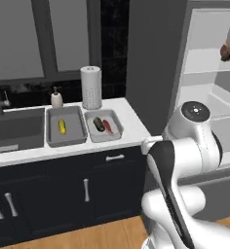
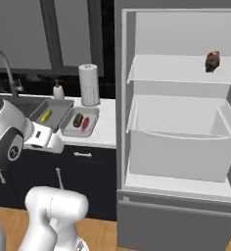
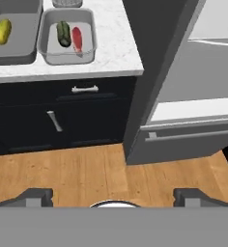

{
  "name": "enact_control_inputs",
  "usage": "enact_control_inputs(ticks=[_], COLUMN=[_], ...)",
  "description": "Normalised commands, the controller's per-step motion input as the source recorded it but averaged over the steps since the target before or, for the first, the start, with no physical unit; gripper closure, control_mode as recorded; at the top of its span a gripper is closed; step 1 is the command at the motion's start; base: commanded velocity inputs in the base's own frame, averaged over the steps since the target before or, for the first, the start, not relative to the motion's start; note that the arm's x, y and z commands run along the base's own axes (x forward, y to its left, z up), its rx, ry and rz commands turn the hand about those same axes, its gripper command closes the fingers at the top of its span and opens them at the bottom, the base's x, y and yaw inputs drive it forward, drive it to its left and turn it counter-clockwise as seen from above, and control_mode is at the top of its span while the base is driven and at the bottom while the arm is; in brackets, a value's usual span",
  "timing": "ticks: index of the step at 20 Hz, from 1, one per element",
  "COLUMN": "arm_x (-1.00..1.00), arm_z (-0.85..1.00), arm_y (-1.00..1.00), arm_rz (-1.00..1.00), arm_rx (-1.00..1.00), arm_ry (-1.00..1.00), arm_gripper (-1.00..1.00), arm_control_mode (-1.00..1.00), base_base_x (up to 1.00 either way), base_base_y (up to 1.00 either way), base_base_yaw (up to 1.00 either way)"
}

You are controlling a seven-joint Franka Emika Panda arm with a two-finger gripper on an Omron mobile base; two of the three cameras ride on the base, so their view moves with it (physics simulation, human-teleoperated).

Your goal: Place one cucumber and one steak in each tupperware on the nearby counter, to pack two identical lunches.

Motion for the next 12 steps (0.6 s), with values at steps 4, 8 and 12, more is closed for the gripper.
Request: enact_control_inputs(ticks=[4,8,12], arm_x=[0.00,0.00,0.00], arm_z=[0.00,0.00,0.00], arm_y=[0.00,0.00,0.00], arm_rz=[0.00,0.00,0.00], arm_rx=[0.00,0.00,0.00], arm_ry=[0.00,0.00,0.00], arm_gripper=[-1.00,-1.00,-1.00], arm_control_mode=[1.00,1.00,1.00], base_base_x=[-0.56,-0.23,0.13], base_base_y=[-1.00,-1.00,-0.93], base_base_yaw=[-0.06,-0.07,-0.02])
